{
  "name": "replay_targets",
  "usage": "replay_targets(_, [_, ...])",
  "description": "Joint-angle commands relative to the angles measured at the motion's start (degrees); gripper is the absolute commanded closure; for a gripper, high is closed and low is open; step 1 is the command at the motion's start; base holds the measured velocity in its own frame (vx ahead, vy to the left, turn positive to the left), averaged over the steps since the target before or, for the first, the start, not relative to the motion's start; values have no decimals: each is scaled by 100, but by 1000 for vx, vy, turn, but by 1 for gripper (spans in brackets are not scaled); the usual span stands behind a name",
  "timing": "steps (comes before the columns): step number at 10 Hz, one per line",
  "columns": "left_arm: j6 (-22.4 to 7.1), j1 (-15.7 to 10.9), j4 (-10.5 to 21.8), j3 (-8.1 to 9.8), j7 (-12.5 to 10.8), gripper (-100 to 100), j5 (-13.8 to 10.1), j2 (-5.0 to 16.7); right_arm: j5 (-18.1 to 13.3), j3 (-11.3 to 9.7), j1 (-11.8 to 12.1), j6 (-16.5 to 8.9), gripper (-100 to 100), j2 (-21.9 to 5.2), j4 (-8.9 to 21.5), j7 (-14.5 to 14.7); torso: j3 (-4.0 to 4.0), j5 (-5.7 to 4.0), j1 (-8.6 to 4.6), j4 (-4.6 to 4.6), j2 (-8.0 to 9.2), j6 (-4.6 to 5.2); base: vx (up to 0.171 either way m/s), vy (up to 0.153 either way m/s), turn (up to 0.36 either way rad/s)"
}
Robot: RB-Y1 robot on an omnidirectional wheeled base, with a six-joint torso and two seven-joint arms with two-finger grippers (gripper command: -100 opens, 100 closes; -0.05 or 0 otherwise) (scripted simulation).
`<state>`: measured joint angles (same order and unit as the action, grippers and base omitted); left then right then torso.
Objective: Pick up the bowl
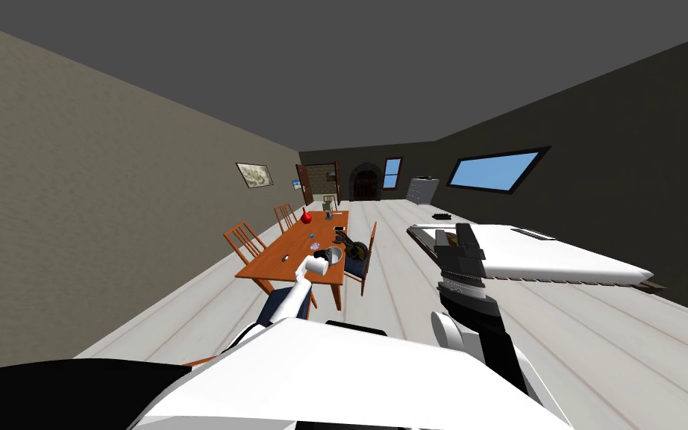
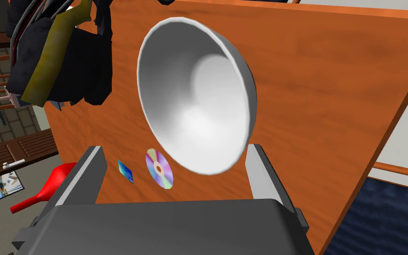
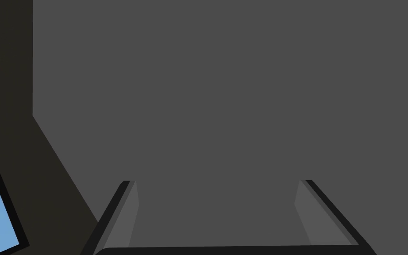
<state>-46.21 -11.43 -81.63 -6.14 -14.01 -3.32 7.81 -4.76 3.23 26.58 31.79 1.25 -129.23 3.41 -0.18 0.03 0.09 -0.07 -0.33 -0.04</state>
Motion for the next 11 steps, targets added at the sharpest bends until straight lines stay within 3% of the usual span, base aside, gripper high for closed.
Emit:
replay_targets(1, [-263,-133,269,-5,-128,-100,-53,-41,0,0,0,0,0,0,0,0,0,0,0,0,0,0,91,34,10])
replay_targets(6, [-724,-239,889,-40,-406,-100,-168,-193,0,0,0,0,0,0,0,0,-3,0,0,-1,-4,0,88,20,7])
replay_targets(8, [-827,-204,1051,-51,-462,-100,-193,-239,0,0,0,0,0,0,0,0,0,-1,-3,0,0,0,63,16,3])
replay_targets(9, [-832,-233,979,-47,-453,-100,-177,-230,0,0,0,0,0,0,0,0,2,-1,-3,1,5,0,21,5,0])
replay_targets(10, [-837,-236,997,-46,-458,0,-181,-230,0,0,-1,0,0,0,0,0,8,-1,-6,3,16,0,0,0,0])
replay_targets(11, [-652,-223,1166,-19,-416,-100,-172,-252,0,0,-1,0,0,0,0,0,13,-2,-8,5,23,0,34,-5,-7])
